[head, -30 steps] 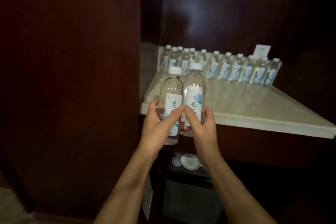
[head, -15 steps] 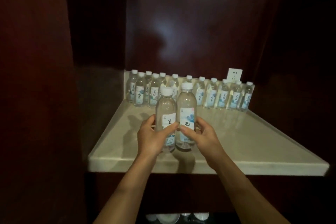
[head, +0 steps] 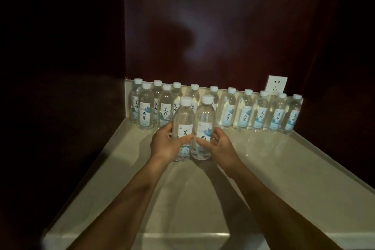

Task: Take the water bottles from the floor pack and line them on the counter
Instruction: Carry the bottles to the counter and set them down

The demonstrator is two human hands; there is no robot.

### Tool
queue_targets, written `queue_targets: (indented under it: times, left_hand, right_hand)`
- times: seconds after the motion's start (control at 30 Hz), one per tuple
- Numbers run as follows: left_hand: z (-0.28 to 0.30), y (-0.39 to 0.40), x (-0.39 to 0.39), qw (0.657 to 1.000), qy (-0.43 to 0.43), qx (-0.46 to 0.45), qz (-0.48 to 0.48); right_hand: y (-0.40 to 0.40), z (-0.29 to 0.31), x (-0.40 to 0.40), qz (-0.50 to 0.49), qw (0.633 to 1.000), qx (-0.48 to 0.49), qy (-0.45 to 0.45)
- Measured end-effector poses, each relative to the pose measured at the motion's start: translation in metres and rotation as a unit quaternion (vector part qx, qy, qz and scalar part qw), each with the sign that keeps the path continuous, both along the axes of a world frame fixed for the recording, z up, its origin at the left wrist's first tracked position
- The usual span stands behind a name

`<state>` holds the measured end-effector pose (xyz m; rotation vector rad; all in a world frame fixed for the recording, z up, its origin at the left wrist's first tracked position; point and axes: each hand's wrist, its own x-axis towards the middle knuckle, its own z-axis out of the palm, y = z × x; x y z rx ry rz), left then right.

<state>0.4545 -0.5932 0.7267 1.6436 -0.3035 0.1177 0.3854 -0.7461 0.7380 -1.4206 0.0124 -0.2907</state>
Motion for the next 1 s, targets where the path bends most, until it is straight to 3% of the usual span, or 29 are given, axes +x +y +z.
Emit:
queue_targets:
  times: [0.4, 0.6, 0.7, 0.87, 1.0]
  left_hand:
    - [-0.009, -0.040, 0.061, 0.999, 0.018, 0.028, 0.006]
    - [-0.008, -0.049, 0.065, 0.998, -0.026, 0.033, 0.048]
    - [-0.018, -0.051, 0.065, 0.986, -0.077, 0.120, 0.081]
    - [-0.025, -0.051, 0.065, 0.952, -0.101, 0.254, 0.141]
    - [-0.025, -0.055, 0.066, 0.954, -0.096, 0.231, 0.166]
  right_hand:
    - [-0.039, -0.020, 0.067, -0.015, 0.999, 0.005, 0.031]
    - [-0.051, -0.031, 0.089, -0.042, 0.992, -0.115, -0.019]
    - [-0.057, -0.037, 0.094, -0.050, 0.984, -0.171, -0.020]
    - [-0.058, -0.043, 0.096, -0.114, 0.923, -0.368, 0.005]
    - [-0.057, -0.038, 0.102, -0.160, 0.881, -0.445, 0.010]
